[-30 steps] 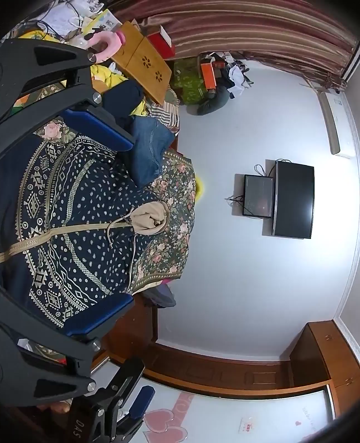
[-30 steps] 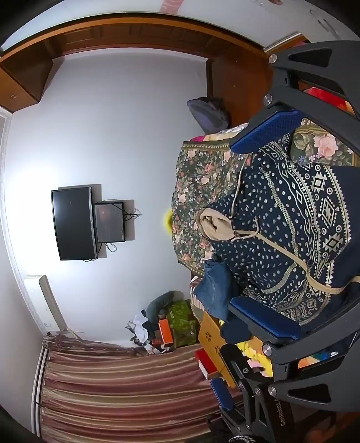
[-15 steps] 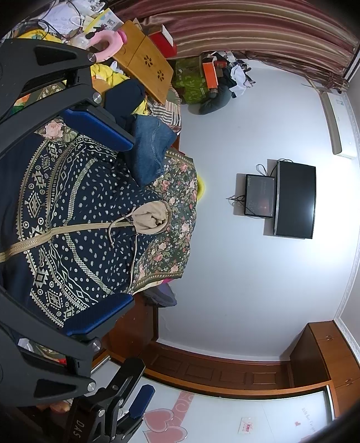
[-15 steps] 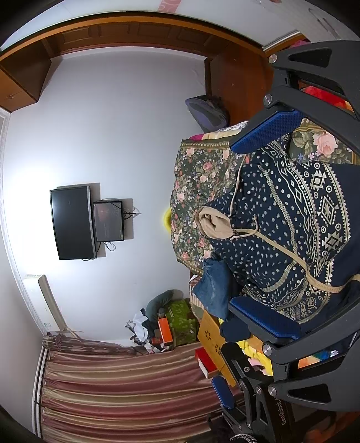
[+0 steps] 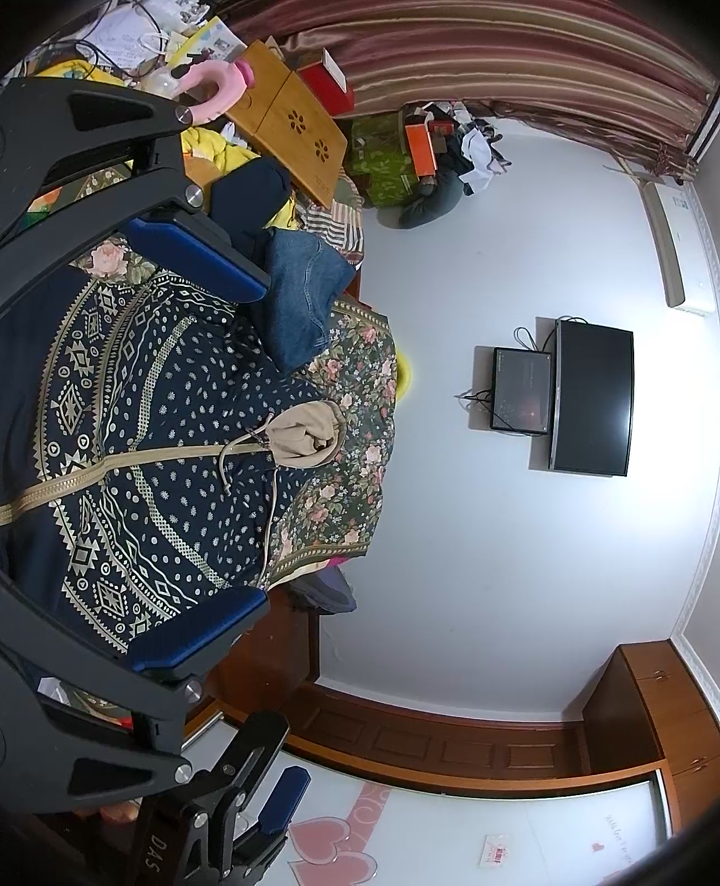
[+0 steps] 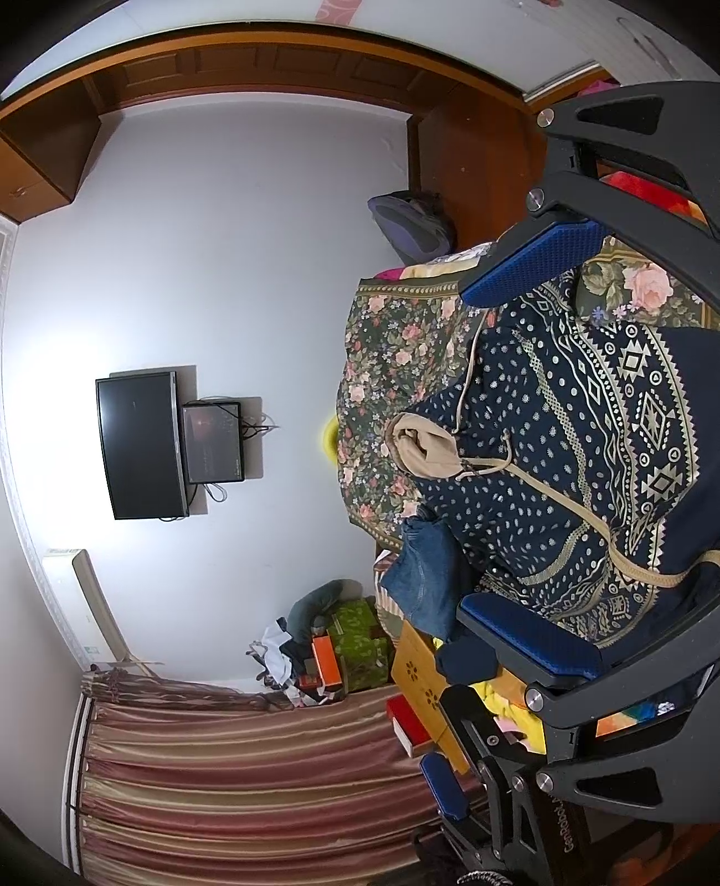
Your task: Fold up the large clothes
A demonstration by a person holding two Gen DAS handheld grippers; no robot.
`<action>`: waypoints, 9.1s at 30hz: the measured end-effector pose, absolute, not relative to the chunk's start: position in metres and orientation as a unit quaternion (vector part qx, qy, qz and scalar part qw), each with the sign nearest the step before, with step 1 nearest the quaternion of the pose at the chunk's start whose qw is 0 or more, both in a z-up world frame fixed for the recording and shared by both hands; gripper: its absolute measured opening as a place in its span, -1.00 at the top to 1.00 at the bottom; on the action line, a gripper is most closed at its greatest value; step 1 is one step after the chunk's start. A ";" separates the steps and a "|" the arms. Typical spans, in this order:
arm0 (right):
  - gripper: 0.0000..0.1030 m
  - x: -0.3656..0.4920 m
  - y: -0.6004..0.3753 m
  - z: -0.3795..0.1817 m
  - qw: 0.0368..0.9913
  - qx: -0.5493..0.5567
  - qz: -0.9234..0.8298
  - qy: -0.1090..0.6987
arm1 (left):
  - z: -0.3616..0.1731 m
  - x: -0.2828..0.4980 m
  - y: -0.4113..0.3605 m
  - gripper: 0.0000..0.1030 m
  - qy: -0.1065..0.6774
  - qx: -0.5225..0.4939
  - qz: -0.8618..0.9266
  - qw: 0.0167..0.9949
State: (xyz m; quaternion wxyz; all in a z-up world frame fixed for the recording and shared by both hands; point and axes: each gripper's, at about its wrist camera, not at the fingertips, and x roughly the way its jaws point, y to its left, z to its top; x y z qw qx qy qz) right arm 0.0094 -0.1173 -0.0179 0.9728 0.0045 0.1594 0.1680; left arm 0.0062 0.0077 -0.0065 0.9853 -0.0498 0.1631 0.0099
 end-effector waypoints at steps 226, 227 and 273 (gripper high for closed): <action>0.84 0.212 -0.163 -0.152 0.879 0.096 0.170 0.434 | -0.226 0.212 0.114 -0.60 0.521 -0.014 0.043 0.853; 0.84 0.211 -0.166 -0.154 0.878 0.095 0.168 0.438 | -0.224 0.210 0.113 -0.60 0.521 -0.017 0.041 0.853; 0.17 0.204 -0.384 -0.244 0.794 0.410 0.009 0.449 | -0.168 0.271 -0.005 -0.60 0.469 -0.011 -0.030 0.883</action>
